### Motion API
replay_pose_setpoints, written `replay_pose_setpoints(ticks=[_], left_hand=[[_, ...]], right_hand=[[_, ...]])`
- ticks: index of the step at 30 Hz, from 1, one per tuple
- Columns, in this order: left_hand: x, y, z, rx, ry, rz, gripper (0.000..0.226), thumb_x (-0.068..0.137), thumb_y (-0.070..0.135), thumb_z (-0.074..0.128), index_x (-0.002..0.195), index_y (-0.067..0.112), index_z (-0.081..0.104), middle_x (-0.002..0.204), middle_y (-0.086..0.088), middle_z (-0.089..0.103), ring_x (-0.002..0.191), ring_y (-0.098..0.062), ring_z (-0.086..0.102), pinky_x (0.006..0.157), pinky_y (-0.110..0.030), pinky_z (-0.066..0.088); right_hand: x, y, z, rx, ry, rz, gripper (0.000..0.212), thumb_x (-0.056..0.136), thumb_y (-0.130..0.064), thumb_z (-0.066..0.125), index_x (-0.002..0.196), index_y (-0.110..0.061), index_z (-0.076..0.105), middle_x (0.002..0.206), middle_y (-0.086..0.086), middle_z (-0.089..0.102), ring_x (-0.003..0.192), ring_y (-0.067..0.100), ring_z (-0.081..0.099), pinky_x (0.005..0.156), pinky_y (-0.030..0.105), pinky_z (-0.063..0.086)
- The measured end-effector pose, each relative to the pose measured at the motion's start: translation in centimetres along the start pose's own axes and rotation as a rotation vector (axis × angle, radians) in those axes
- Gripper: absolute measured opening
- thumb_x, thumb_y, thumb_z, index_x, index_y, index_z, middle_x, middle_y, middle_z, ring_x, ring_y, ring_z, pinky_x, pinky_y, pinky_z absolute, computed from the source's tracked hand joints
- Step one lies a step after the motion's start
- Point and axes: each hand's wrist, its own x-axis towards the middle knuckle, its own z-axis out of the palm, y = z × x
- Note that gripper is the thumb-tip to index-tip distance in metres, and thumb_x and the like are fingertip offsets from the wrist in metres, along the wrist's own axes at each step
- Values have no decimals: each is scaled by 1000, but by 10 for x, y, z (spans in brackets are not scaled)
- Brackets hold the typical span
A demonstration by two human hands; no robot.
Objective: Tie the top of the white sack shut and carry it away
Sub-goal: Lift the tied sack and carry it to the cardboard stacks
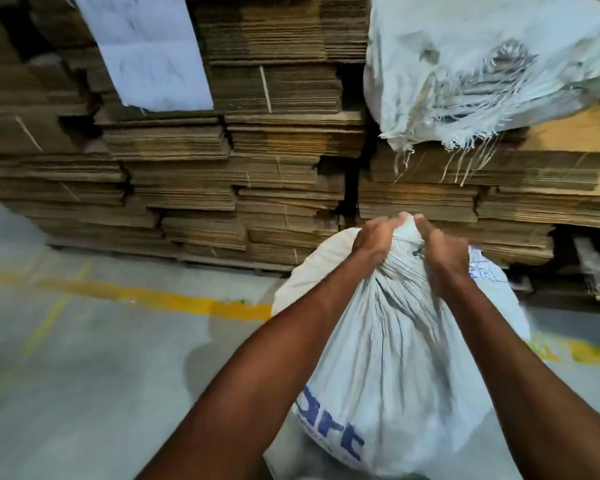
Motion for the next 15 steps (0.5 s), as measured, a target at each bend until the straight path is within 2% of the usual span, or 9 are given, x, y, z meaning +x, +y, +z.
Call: replay_pose_setpoints(ticks=[2,4,6,8,11,15], left_hand=[[-4,-2,-64,-40,21,1,50,62,71,70,89,30,80,94,3,82,92,-23,77,97,-47,59],[-9,0,-121,-72,44,8,46,62,68,72,87,30,80,94,3,82,94,-23,77,98,-47,59],[-12,0,-180,-90,74,-5,49,60,71,70,86,31,80,94,3,82,93,-24,77,97,-48,59],[-11,-2,-234,-107,91,-3,49,61,71,70,87,31,80,92,3,82,91,-24,77,96,-48,59],[-13,-3,-318,-153,123,-45,50,59,66,74,89,26,82,89,1,82,87,-25,79,95,-48,61],[10,-24,-424,-215,194,-96,50,57,61,80,87,22,83,88,-4,82,85,-30,79,94,-53,61]], right_hand=[[-36,-23,51,-6,-19,2,92,48,-90,70,85,-6,73,97,12,77,96,34,72,89,52,57],[-70,-44,98,-8,-43,-14,75,59,-80,73,75,-6,67,92,12,75,92,35,70,90,51,56],[-96,-62,146,-12,-58,-12,70,59,-76,73,70,-8,64,90,11,75,91,35,71,92,51,57],[-116,-74,191,18,-74,-9,72,54,-77,73,72,-8,67,88,9,75,89,34,72,91,53,59],[-145,-93,263,54,-154,-10,66,60,-72,77,77,-8,71,87,5,76,85,31,73,91,52,60],[-184,-112,360,26,-243,-13,57,74,-64,76,75,-7,69,79,6,73,75,27,68,76,39,57]])
